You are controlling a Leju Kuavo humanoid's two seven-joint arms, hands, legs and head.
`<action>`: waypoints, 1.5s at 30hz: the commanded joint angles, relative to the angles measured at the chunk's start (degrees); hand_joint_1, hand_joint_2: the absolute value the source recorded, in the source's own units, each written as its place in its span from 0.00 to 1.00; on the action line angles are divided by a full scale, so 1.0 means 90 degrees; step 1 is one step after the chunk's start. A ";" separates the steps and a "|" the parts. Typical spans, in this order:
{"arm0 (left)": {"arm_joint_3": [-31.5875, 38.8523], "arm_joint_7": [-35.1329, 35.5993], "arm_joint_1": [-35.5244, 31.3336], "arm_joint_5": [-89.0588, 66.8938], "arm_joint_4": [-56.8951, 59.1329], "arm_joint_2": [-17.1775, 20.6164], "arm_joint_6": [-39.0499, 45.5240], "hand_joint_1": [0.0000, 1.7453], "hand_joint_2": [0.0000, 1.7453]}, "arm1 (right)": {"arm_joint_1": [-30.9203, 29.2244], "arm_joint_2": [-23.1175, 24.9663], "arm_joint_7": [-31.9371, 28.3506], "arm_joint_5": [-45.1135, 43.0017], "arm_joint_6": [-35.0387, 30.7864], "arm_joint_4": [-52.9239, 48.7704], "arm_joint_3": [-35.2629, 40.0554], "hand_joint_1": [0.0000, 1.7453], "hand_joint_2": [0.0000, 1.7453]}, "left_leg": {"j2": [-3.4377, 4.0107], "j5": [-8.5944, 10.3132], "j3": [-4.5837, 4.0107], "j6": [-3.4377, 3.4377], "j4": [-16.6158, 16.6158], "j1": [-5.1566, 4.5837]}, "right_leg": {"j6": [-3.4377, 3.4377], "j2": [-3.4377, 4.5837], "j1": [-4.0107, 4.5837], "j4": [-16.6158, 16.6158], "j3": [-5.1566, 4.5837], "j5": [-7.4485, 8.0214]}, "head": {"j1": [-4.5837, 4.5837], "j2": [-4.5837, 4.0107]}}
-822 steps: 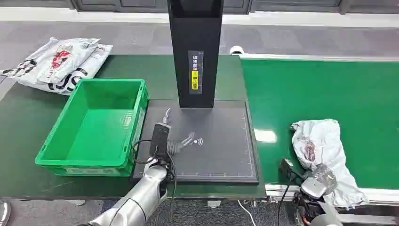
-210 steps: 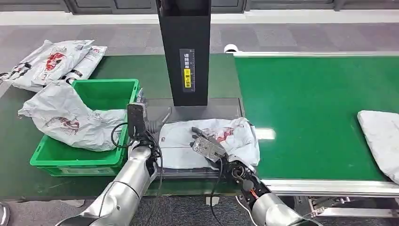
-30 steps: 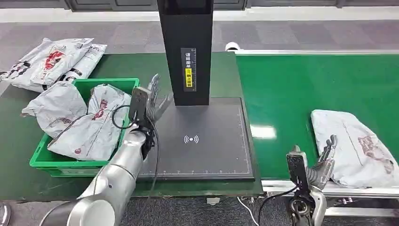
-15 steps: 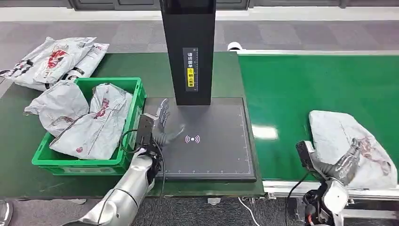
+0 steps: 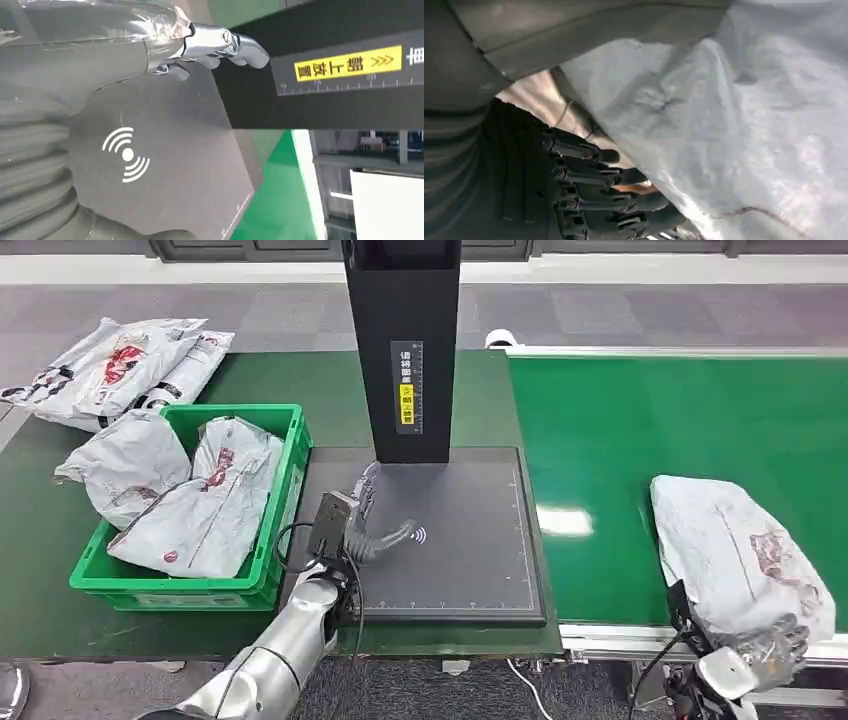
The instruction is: Moved the parcel from conveyor to table for the left to box.
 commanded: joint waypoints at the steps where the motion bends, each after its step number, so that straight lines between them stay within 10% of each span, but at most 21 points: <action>1: -0.0602 0.0028 -0.0366 -0.0029 0.0460 0.0162 -0.0088 0.00 1.00 | 0.0112 -0.0426 0.0213 -0.0003 0.1141 0.1013 0.0689 0.00 1.00 | -0.0017 0.0000 0.0020 0.0001 -0.0003 0.0018 | -0.0001 -0.0023 0.0017 -0.0025 0.0035 -0.0001 | 0.0000 -0.0002; 3: -0.0608 0.0024 -0.0372 -0.0038 0.0467 0.0165 -0.0085 0.00 1.00 | 0.0082 -0.0355 0.0127 -0.0081 0.1401 0.1025 0.0566 0.00 1.00 | -0.0022 -0.0002 0.0043 0.0008 -0.0004 0.0031 | 0.0006 -0.0031 0.0028 -0.0044 0.0066 -0.0005 | 0.0000 -0.0002; 4: -0.0611 0.0023 -0.0373 -0.0039 0.0469 0.0177 -0.0097 0.00 1.00 | 0.0068 -0.0330 0.0090 -0.0081 0.1566 0.1033 0.0530 1.00 1.00 | -0.0029 0.0003 0.0048 0.0013 -0.0011 0.0032 | 0.0008 -0.0039 0.0030 -0.0058 0.0077 -0.0001 | 0.0000 0.0000; 16: -0.0552 0.0022 -0.0217 -0.0054 0.0381 0.0262 0.0125 0.00 1.00 | -0.0394 -0.0019 -0.0994 -0.0190 0.0029 0.0772 -0.0003 1.00 1.00 | -0.0038 -0.0007 0.0064 0.0036 0.0005 0.0030 | 0.0049 -0.0035 0.0023 -0.0076 0.0133 0.0008 | 0.0000 0.0000; 20: -0.0533 0.0022 -0.0133 -0.0103 0.0253 0.0282 0.0457 0.00 1.00 | -0.0862 0.0359 -0.2822 -0.0689 -0.1599 0.0249 -0.0541 1.00 1.00 | 0.0009 -0.0009 0.0053 0.0033 0.0002 0.0022 | 0.0045 0.0010 0.0017 -0.0070 0.0101 0.0018 | 0.0000 0.0000; 24: -0.0400 0.0022 -0.0147 -0.0142 0.0260 0.0300 0.0886 0.00 1.00 | -0.0745 0.1559 -0.6264 -0.2525 -0.1605 -0.2328 -0.1520 1.00 1.00 | 0.0033 -0.0008 0.0014 0.0030 0.0008 0.0017 | 0.0038 0.0035 0.0009 -0.0041 0.0047 0.0026 | 0.0002 0.0000; 27: -0.0324 0.0022 -0.0210 -0.0247 0.0310 0.0276 0.1067 0.00 1.00 | -0.0336 0.2076 -0.7613 -0.4047 -0.1605 -0.3544 -0.0776 1.00 1.00 | 0.0054 -0.0003 0.0005 0.0015 0.0003 0.0016 | 0.0024 0.0051 0.0008 -0.0026 0.0018 0.0032 | 0.0000 0.0000; 42: -0.0265 0.0022 -0.0270 -0.0322 0.0348 0.0259 0.1098 0.00 1.00 | 0.0170 0.2296 -0.7724 -0.4585 -0.1605 -0.4499 0.0233 1.00 1.00 | -0.0006 0.0006 -0.0012 0.0003 0.0005 0.0018 | 0.0013 -0.0004 0.0009 -0.0007 0.0005 0.0008 | 0.0000 -0.0002; 45: -0.0222 0.0022 -0.0312 -0.0393 0.0310 0.0228 0.1214 0.00 1.00 | 0.0346 0.2464 -0.7493 -0.4228 -0.1605 -0.4751 0.1543 1.00 1.00 | -0.0002 0.0007 -0.0014 0.0002 0.0004 0.0016 | 0.0013 -0.0001 0.0008 -0.0010 0.0003 0.0010 | 0.0000 -0.0002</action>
